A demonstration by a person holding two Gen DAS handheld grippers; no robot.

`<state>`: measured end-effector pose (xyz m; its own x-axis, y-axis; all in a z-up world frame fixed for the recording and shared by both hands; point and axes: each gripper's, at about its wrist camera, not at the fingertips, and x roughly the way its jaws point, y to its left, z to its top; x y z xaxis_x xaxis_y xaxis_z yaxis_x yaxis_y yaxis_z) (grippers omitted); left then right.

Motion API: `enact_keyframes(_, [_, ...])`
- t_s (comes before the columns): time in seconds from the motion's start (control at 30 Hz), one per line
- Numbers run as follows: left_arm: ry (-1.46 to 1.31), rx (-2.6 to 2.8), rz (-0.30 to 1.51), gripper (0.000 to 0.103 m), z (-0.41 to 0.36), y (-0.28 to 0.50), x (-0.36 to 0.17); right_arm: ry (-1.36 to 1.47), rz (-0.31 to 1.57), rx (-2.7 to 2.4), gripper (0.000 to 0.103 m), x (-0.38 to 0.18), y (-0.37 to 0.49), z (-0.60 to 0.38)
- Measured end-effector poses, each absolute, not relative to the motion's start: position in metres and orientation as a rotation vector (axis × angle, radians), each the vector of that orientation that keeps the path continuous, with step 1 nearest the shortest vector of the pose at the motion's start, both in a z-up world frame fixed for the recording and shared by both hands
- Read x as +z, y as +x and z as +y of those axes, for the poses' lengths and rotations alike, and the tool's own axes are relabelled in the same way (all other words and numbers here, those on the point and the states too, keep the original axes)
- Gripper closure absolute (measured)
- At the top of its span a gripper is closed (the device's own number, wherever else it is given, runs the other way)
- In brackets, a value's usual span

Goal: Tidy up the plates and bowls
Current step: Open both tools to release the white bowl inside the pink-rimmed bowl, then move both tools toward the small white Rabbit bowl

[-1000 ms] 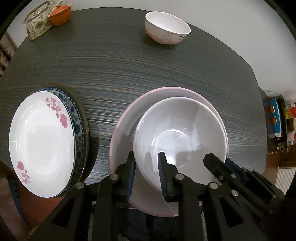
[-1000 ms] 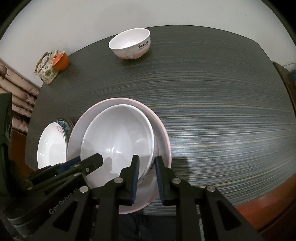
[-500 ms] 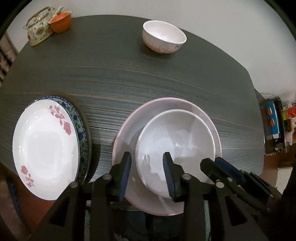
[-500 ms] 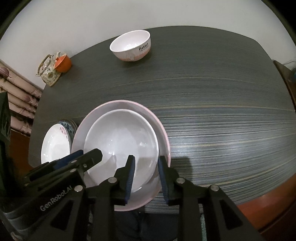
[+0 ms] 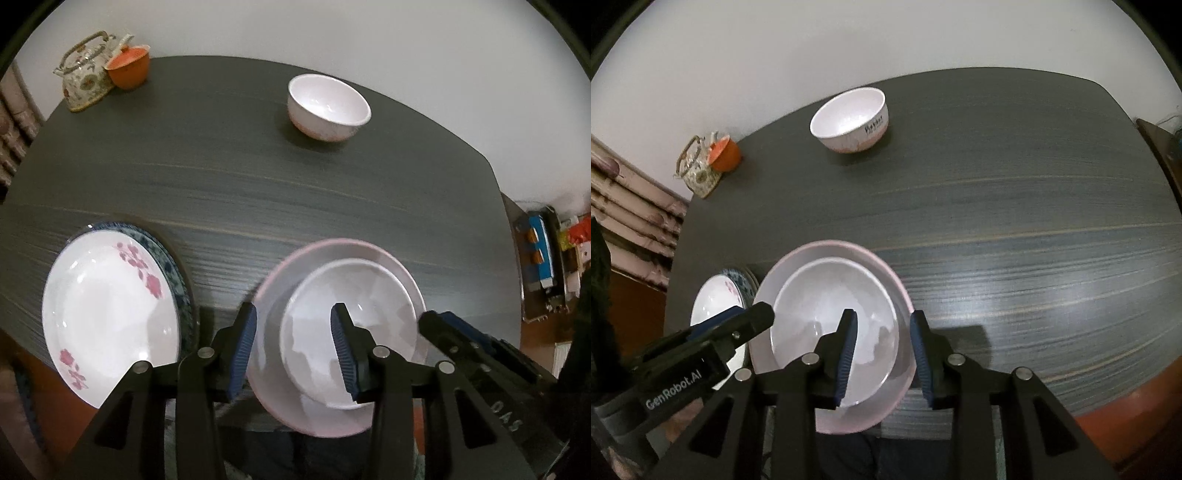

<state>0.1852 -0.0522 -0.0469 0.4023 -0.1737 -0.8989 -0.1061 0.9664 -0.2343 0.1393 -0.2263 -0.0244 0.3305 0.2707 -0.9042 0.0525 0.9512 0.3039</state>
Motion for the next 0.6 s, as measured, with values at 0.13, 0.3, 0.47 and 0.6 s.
enact_keyframes(0.13, [-0.251,-0.011,1.134,0.065,-0.046,0.194,-0.040,0.300,1.210,0.158,0.073,-0.018,0.147,-0.235])
enact_keyframes(0.3, [-0.237,0.023,1.120,0.064,-0.039,0.208,-0.037,0.287,1.205,0.164,0.073,-0.014,0.159,-0.246])
enact_keyframes(0.47, [-0.226,0.047,1.110,0.064,-0.033,0.225,-0.033,0.270,1.181,0.175,0.073,-0.009,0.175,-0.254])
enact_keyframes(0.6, [-0.212,0.064,1.109,0.064,-0.032,0.239,-0.033,0.268,1.181,0.185,0.073,-0.011,0.188,-0.256])
